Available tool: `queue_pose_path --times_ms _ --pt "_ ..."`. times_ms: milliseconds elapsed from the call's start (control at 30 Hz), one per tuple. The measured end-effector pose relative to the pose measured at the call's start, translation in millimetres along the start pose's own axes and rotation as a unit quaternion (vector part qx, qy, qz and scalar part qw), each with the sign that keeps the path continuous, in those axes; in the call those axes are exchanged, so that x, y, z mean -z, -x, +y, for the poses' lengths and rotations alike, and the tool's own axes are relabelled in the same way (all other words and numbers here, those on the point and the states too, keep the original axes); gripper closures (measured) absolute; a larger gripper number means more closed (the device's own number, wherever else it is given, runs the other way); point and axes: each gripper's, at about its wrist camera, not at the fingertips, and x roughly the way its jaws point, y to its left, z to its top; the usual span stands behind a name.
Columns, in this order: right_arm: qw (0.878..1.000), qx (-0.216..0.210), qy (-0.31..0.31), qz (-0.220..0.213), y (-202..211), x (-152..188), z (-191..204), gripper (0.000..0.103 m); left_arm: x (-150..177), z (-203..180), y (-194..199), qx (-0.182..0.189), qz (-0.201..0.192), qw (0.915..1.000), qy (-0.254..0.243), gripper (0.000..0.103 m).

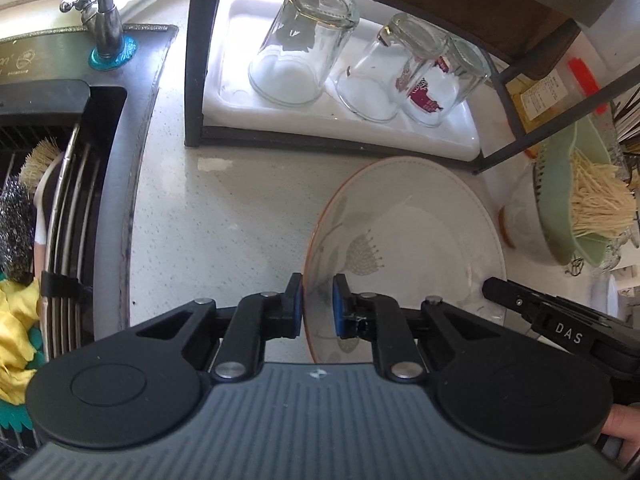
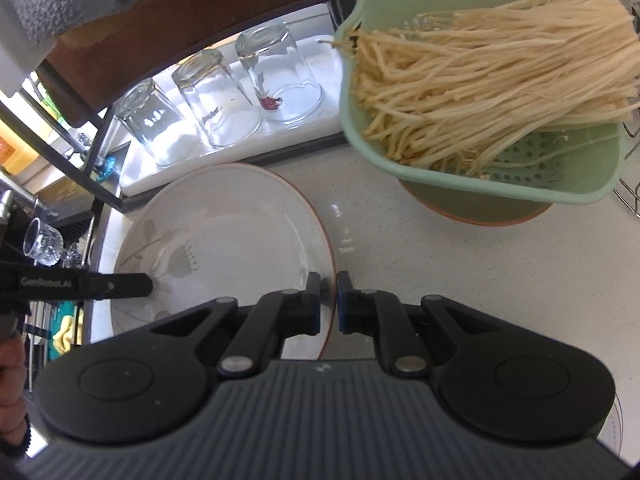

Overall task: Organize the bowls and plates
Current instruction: 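Close both tools on the orange-rimmed plate rim and lift it, then carry the orange-rimmed plate with both tools and lower it onto the stack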

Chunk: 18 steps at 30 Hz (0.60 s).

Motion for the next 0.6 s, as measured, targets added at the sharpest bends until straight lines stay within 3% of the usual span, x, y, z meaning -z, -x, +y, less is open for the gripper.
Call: queue_pose_path --times_ms 133,233,600 --pt "1.0 -0.007 -0.008 -0.003 11.1 2.4 -4.8 0.092 0.3 -2.9 9.8 0.012 0.001 0.9999 0.0 0.087" --pt "1.0 -0.009 -0.013 -0.005 23.6 4.0 -5.7 0.093 -2.6 -3.2 17.9 0.025 0.024 0.999 0.028 0.087" --pt "0.998 -0.027 -0.036 -0.044 89.1 19.0 -14.5 0.093 5.6 -31.6 76.2 0.049 -0.004 0.9983 0.032 0.087"
